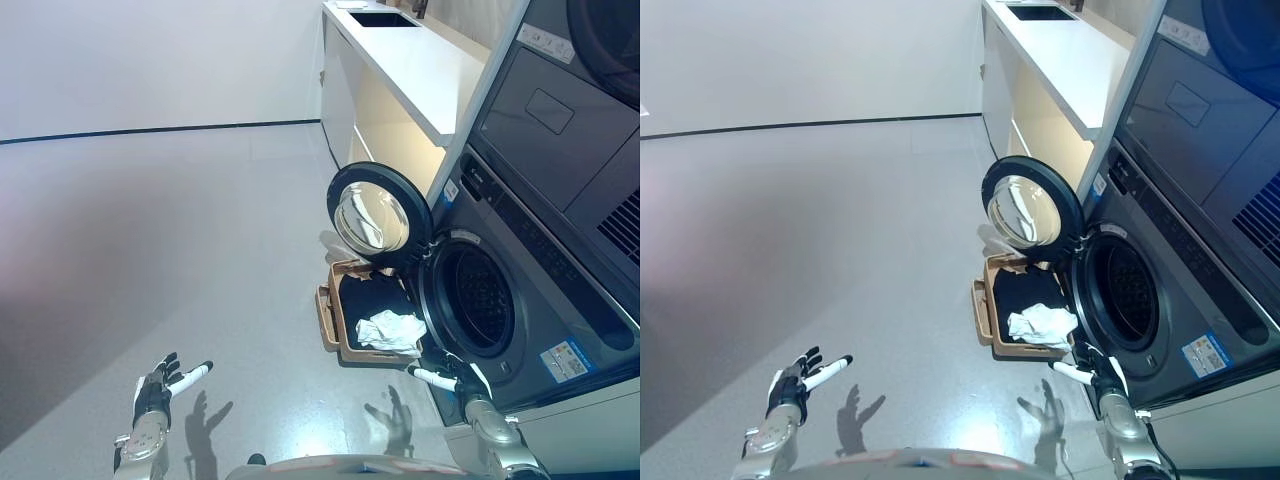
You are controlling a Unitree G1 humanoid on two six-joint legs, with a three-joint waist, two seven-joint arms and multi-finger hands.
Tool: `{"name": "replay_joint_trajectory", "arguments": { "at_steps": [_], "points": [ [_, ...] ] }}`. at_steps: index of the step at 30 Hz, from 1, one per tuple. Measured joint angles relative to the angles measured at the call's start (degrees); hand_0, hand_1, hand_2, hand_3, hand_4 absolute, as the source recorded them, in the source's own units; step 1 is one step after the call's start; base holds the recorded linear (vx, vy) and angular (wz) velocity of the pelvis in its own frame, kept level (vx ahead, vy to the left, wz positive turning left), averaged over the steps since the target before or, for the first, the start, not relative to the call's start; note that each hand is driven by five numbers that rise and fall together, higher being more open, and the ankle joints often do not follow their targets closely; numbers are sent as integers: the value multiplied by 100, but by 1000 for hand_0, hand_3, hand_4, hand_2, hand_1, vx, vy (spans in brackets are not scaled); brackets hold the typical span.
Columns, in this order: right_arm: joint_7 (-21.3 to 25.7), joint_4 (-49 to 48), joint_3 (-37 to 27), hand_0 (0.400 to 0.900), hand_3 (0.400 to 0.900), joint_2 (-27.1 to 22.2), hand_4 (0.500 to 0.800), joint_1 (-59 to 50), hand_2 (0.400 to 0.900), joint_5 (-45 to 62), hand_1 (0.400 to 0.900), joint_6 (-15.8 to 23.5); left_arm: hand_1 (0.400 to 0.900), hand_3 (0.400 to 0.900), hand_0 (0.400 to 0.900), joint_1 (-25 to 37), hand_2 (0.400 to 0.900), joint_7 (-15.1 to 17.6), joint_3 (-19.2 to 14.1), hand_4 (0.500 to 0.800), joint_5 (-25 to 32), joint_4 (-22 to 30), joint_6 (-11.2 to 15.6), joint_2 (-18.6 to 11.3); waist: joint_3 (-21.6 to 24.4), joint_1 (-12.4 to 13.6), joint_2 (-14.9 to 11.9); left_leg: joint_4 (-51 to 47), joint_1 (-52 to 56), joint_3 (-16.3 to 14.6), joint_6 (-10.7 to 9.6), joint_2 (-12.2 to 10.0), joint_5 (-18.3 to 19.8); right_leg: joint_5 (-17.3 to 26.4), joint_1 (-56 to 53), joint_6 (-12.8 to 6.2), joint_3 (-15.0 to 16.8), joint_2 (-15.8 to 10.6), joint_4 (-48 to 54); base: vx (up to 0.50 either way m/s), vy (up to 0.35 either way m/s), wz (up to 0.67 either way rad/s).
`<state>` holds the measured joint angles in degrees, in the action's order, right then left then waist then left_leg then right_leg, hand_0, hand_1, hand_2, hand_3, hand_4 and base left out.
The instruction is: Put the clothes in the basket into the washing machine.
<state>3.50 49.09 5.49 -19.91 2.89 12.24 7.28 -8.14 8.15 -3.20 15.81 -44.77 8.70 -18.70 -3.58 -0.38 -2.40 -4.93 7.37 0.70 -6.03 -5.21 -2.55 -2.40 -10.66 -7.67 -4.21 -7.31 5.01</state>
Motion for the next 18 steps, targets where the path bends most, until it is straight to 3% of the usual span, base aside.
{"name": "replay_joint_trajectory", "arguments": {
  "at_steps": [18],
  "points": [
    [1, 11, 0, 900, 900, 0, 800, 0, 900, 0, 900, -2, 900, 900, 900, 17, 900, 0, 6, 800, 1, 1, 0, 0, -1, -20, 13, 0, 25, 76, -1, 24, -4, -5, -77, -3, -100, -21, -3, 7, 10, 2]
  ]
}}
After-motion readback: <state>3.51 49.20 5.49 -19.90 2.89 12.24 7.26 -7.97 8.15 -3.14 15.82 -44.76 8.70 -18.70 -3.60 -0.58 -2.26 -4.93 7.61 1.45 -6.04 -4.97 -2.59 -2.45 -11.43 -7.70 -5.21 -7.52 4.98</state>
